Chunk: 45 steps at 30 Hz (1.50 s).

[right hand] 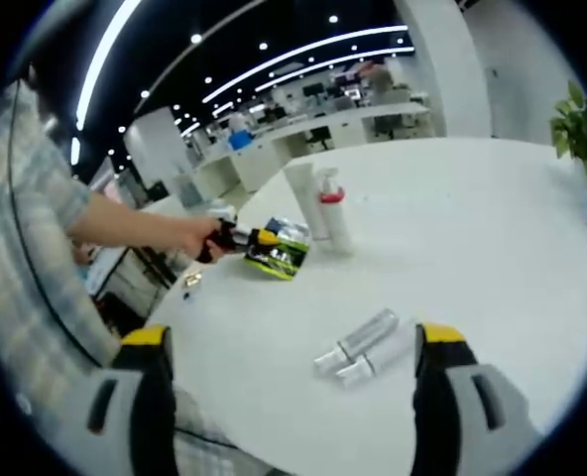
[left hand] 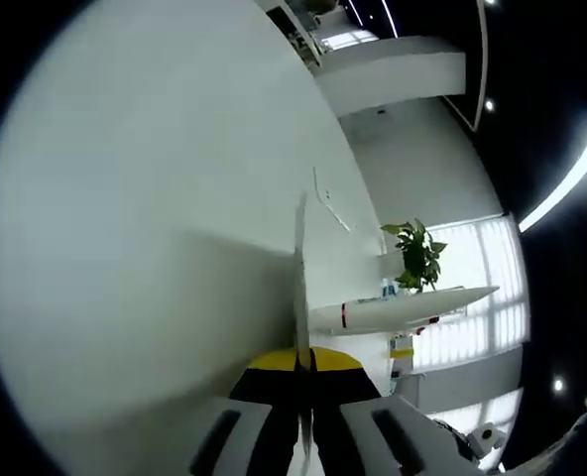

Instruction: Arrange the skincare products in the storage area until every visible bottle or jar stands upright without overlapping.

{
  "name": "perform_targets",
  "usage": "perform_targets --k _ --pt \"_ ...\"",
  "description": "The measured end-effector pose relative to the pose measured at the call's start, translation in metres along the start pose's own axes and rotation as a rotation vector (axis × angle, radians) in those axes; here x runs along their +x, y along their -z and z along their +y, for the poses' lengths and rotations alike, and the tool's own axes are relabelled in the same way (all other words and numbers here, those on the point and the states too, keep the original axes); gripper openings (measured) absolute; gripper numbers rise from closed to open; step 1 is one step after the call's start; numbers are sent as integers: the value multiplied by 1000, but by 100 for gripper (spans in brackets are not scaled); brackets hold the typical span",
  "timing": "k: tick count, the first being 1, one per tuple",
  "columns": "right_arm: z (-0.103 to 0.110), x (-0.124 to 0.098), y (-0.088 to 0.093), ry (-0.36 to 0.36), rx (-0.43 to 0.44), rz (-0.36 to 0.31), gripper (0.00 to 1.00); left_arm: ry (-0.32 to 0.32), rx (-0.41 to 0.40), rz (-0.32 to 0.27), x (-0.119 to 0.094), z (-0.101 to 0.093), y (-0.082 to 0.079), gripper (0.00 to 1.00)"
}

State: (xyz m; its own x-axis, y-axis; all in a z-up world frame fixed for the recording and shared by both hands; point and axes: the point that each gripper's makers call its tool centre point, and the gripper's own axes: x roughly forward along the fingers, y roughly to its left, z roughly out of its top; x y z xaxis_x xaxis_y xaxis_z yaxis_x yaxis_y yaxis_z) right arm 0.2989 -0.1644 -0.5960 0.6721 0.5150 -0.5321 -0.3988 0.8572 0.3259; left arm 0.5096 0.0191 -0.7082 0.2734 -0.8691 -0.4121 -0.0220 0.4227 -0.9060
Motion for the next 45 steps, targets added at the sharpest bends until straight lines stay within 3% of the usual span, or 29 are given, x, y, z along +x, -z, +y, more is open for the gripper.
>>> perform_targets --k 6,16,20,22,29,45 --pt "-5 -9 1 18 32 -9 99 -14 5 12 4 13 -6 2" --pt "-14 -17 15 41 73 -2 99 -105 26 38 5 36 -11 5" --pt "-11 -16 18 37 65 9 99 -99 21 44 6 35 -12 5" --pt "-10 -15 19 35 58 12 99 -108 24 43 6 41 -20 5" --pt "-9 -18 23 39 52 20 99 -139 35 67 6 36 -14 7" --pt "1 -15 26 22 11 32 99 -187 41 47 -12 46 -33 23"
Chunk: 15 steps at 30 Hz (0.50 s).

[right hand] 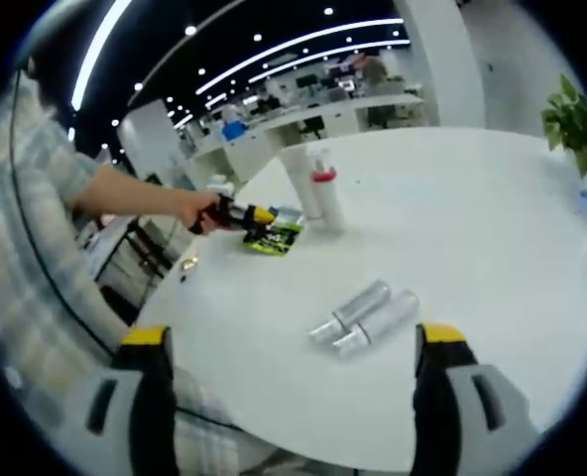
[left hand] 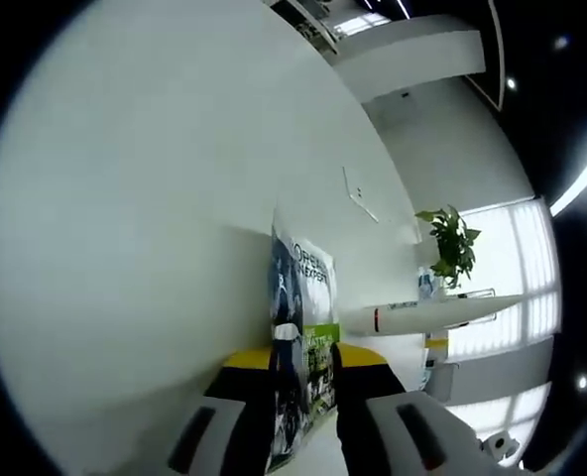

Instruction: Arrange the skincare products in the storage area until every visible bottle or jar stands upright without overlapping.

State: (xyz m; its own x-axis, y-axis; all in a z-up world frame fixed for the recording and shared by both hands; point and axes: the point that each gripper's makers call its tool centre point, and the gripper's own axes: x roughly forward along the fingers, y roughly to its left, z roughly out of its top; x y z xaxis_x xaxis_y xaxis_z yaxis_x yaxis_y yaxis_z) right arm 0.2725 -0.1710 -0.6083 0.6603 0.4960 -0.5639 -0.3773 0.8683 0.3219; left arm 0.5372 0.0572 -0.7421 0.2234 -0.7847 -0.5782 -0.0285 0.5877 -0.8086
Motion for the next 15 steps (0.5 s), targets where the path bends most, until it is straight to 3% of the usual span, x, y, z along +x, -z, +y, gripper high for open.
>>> perform_targets --k 15 --pt "4 2 0 -12 -21 2 99 -71 -46 -52 -7 9 -9 29"
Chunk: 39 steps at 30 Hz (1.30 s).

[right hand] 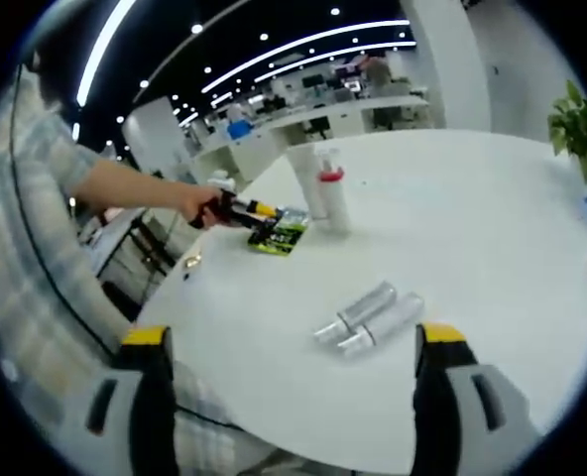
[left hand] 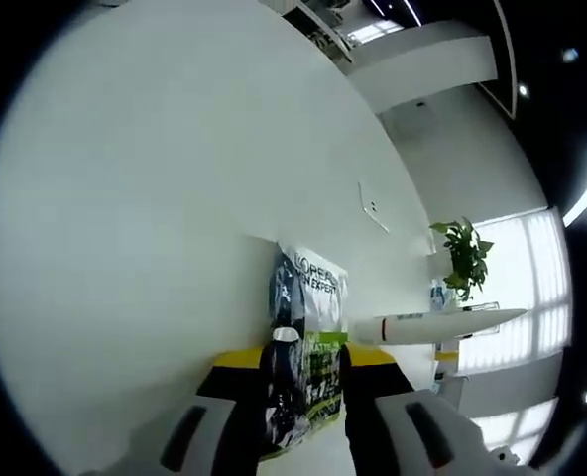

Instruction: Arrange the skincare products in the storage area until every visible bottle or jar stands upright without overlapping.

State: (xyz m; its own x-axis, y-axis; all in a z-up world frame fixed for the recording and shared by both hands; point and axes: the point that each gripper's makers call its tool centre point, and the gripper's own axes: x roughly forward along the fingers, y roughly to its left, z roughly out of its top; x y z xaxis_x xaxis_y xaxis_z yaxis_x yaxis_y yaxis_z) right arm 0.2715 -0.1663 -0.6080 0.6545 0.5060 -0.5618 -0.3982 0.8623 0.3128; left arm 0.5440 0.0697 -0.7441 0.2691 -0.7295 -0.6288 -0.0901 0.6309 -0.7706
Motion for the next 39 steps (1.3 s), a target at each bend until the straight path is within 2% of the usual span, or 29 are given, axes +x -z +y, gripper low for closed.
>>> perform_targets --k 8,14,25,31,35,37,39 --pt "-1 -1 0 5 5 -8 99 -11 -7 -10 9 -11 5 31" --pt "-3 -2 2 4 -2 -7 99 -45 4 -25 8 -6 4 30" --pt "-3 -4 3 -2 -5 -16 99 -99 41 -44 -12 8 1 36" --pt "-4 -1 5 -6 14 -19 99 -65 77 -104 -28 -2 2 38" --pt "-9 6 11 1 10 4 99 -46 143 -125 -42 -11 20 40" --pt "-18 10 14 26 -4 23 99 -28 185 -140 -60 -25 46 41" --pt "-24 13 18 32 -6 47 99 -11 189 -146 -62 -27 57 41"
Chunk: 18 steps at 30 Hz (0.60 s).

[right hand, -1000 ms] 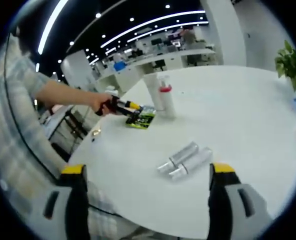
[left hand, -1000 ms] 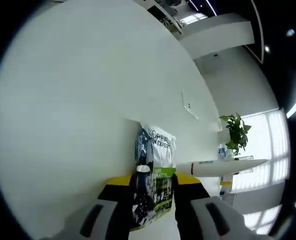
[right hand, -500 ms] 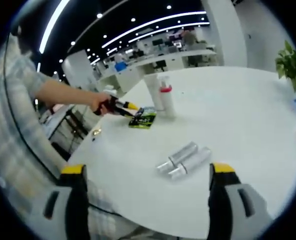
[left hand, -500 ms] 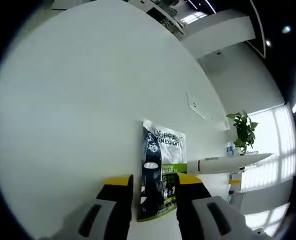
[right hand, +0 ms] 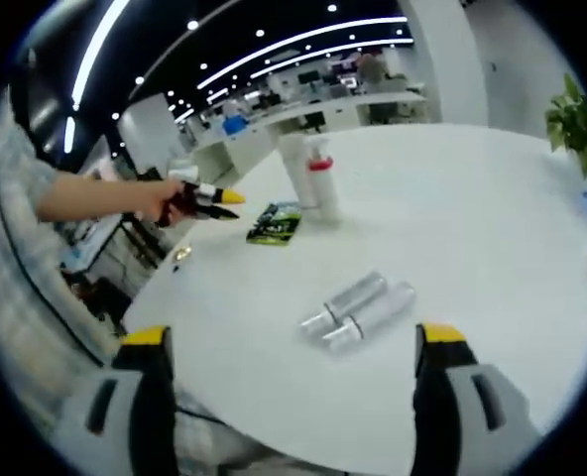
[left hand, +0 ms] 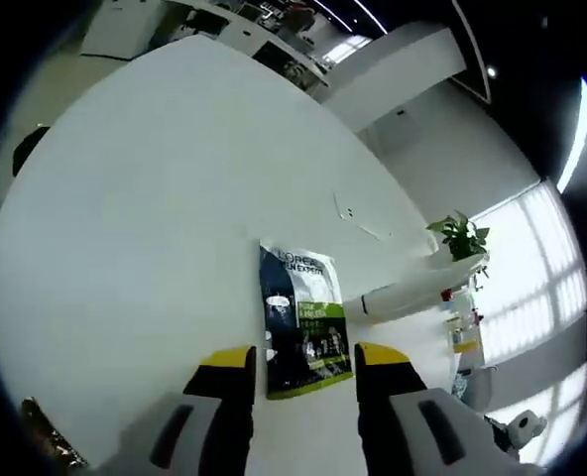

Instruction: Arrange the skincare products in the storage area until every visible bottle or jar stands upright without overlapping.

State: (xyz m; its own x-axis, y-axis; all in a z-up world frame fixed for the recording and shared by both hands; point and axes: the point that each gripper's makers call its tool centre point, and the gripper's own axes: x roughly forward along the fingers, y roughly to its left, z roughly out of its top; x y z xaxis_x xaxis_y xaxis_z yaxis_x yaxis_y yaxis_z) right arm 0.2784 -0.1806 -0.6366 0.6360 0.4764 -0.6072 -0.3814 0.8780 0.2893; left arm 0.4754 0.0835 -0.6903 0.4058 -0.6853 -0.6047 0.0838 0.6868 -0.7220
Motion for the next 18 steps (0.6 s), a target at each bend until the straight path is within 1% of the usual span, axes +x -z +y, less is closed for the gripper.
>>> perform_targets --k 1,2,5,7,10,11,13,14,15,16,17,18 --pt "-4 3 1 2 -2 11 99 9 4 -7 -5 -4 9 41" --pt "-7 5 3 4 -2 22 99 14 5 -6 -7 -5 12 42" --pt "-17 13 7 2 -26 59 99 45 -11 -24 -25 -16 39 42" --pt "-20 18 7 -9 -26 74 99 52 -13 -35 -32 -19 50 42" --pt "-17 26 7 -79 2 103 99 65 -8 -46 -42 -24 69 42" --pt "-21 30 5 -82 2 106 98 73 -9 -63 -47 -27 76 42" --pt "-22 34 3 -114 -37 120 97 104 -32 -79 -51 -34 87 42" --pt "-24 36 4 -125 -68 137 97 111 -37 -82 -52 -35 89 42" --pt "-20 36 4 -155 -98 155 99 128 -42 -87 -55 -40 95 42" --pt "-11 37 1 -234 -139 147 99 133 -44 -96 -57 -42 100 42" --pt "-14 39 2 -223 -137 165 99 138 -47 -100 -59 -44 104 42" --pt "-14 40 5 -247 -143 208 99 145 -52 -104 -61 -46 109 42"
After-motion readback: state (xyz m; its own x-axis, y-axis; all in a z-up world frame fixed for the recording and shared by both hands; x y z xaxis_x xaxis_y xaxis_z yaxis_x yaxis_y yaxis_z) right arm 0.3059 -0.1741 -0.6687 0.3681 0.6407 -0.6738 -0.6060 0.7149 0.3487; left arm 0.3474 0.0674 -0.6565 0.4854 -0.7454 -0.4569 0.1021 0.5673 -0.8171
